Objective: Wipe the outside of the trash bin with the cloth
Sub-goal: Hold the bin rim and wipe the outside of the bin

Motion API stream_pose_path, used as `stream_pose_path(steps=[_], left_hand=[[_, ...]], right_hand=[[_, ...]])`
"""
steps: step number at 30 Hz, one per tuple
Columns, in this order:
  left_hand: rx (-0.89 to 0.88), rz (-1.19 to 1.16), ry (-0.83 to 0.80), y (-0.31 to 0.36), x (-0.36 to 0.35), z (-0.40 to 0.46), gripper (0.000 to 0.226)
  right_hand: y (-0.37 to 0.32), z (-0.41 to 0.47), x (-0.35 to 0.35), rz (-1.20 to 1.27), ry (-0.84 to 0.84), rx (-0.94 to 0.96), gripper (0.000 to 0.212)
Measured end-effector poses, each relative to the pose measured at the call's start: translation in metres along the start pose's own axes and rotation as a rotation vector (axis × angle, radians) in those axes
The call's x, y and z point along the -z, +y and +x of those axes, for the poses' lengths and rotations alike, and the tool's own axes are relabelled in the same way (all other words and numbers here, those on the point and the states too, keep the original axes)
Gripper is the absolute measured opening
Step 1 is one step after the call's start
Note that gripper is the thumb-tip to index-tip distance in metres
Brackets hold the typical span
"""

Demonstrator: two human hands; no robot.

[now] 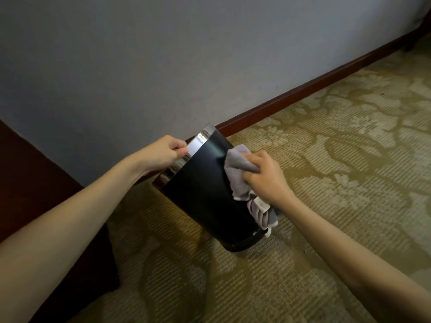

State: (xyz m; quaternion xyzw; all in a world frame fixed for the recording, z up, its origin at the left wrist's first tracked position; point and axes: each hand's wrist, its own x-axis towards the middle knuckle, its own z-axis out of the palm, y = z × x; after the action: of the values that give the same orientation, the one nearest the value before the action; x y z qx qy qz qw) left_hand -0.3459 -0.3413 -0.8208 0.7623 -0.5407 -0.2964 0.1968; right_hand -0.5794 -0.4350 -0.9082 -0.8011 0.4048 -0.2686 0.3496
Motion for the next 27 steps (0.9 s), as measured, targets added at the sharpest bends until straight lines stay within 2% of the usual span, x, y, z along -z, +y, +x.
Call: stream_pose_path(steps=[2,4,6,10,13,16,18,20,21,24,27], left_hand=[[-0.030,-0.037,0.030,-0.009,-0.005,-0.010,0.027],[-0.036,-0.045,0.076,-0.019,-0.009,-0.020,0.026],[-0.027,-0.050,0.102,-0.032,-0.009,-0.027,0.025],[0.040,-0.085,0.114,-0.060,-0.006,-0.046,0.023],[0.064,-0.116,0.126,-0.076,-0.007,-0.062,0.024],[-0.005,-0.199,0.093,-0.085,-0.014,-0.080,0.030],[-0.057,-0.237,0.043,-0.080,-0.019,-0.088,0.037],[-0.100,-0.232,-0.020,-0.074,-0.025,-0.088,0.039],[-0.101,-0.216,-0.042,-0.073,-0.027,-0.085,0.039],[-0.052,-0.131,-0.018,-0.066,-0.027,-0.074,0.043],[-0.042,-0.130,0.014,-0.070,-0.025,-0.066,0.045]], right_hand=[[-0.017,-0.008,-0.008,0.003,-0.011,0.127,0.054],[-0.034,-0.001,-0.012,-0.051,-0.029,0.226,0.054],[-0.044,0.017,-0.013,-0.097,-0.042,0.239,0.051],[-0.038,0.049,-0.008,-0.046,-0.157,-0.021,0.036],[-0.026,0.037,0.000,-0.088,-0.238,-0.156,0.038],[-0.022,0.000,0.001,-0.233,-0.245,-0.048,0.016],[-0.033,-0.018,0.004,-0.233,-0.226,0.083,0.016],[-0.050,-0.016,0.009,-0.125,-0.220,0.181,0.014],[-0.057,-0.009,0.011,-0.084,-0.192,0.198,0.020],[-0.056,0.024,0.014,0.053,-0.098,0.071,0.022],[-0.026,0.039,0.016,0.083,-0.123,-0.155,0.024]])
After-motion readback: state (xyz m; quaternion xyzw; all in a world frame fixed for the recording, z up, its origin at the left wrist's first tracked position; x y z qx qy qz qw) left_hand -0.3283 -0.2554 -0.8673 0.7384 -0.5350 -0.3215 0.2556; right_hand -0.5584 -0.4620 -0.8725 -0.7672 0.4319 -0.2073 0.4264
